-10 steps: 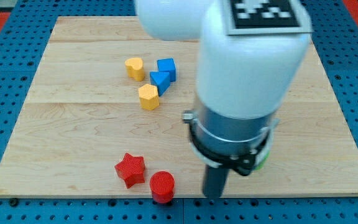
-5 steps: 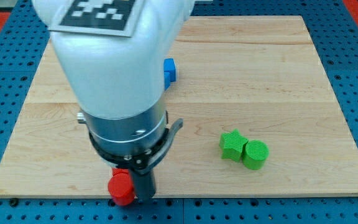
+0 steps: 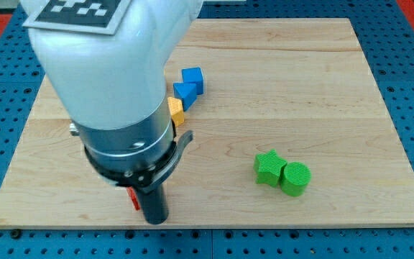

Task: Move red star towards left bottom corner of the board

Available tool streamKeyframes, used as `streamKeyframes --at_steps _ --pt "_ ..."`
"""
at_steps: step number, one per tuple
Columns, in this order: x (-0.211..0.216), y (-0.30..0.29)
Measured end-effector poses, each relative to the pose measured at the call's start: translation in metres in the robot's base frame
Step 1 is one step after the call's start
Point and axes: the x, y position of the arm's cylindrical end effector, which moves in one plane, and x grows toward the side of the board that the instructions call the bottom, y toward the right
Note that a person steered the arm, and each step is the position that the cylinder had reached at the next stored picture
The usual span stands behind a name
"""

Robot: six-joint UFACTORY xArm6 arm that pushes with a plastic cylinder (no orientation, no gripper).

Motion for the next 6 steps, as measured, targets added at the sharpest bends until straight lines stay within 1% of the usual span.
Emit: streamKeyframes --at_steps 1,2,3,4,5,6 --pt "-0.027 0.063" --pt "-0.039 0.015" --pt "-0.016 -0.066" --pt "-0.013 -0.133" --pt "-0.021 -0.086" --pt "-0.021 0.025"
